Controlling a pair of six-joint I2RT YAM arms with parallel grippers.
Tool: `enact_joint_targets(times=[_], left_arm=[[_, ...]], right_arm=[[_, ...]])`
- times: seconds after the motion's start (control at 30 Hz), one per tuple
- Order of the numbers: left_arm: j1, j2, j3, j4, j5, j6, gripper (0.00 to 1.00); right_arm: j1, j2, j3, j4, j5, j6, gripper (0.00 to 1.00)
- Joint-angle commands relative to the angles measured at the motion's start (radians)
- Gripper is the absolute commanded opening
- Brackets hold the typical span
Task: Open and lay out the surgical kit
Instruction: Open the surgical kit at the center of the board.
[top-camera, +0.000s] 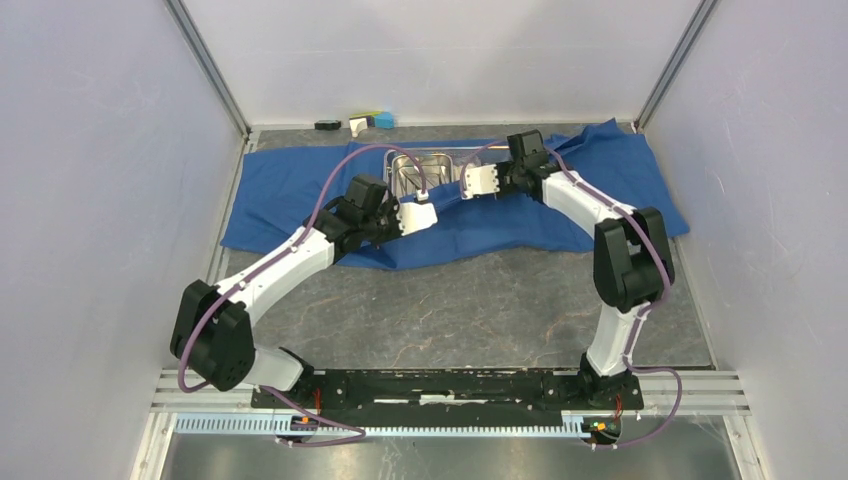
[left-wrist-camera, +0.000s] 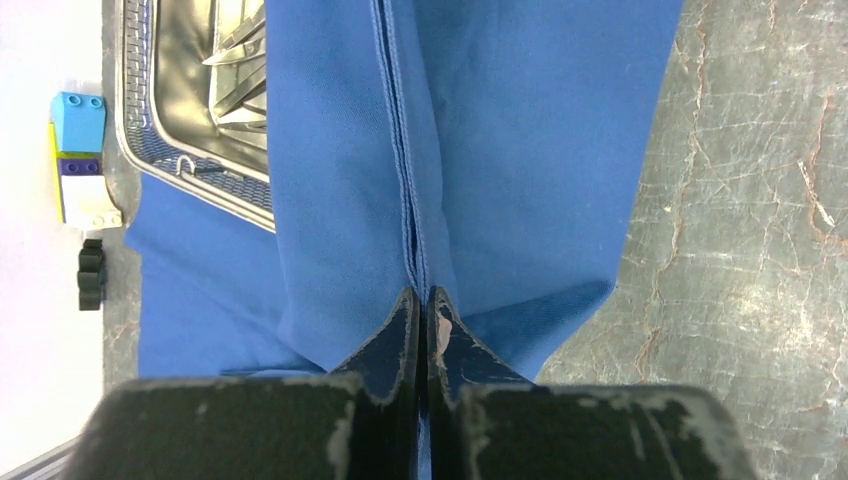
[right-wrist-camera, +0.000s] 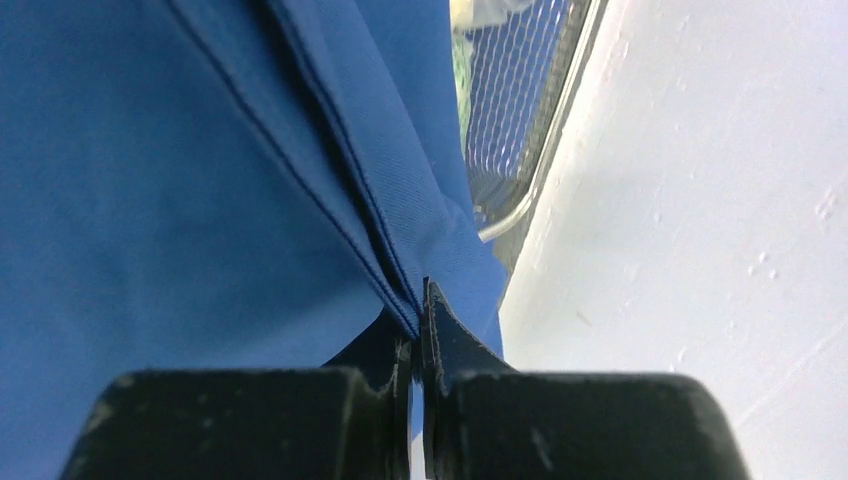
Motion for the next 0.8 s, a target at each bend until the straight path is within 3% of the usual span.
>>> enact_joint_targets(times=[0.0, 0.3, 0.57, 0.77], left_arm=[[0.000, -0.042, 0.086, -0.107, -0.044, 0.065, 0.02], [-0.041, -0.170, 0.054, -0.336, 0.001, -0.051, 0.02], [-0.213, -0.381, -0.135, -0.515, -0.089, -0.171, 0.02], [-0.222, -0.459, -0.237, -0.602, 0.038, -0.229, 0.02]], right_arm=[[0.004, -0.178, -0.090, -0.001, 0.054, 0.041, 0.00], [0.079, -0.535, -0.451, -0.063, 0.131, 0.155, 0.00], [0.230, -0.845, -0.706, -0.221, 0.158, 0.332, 0.00], [0.298, -0.989, -0.838, -0.332, 0.072, 0.433, 0.01]])
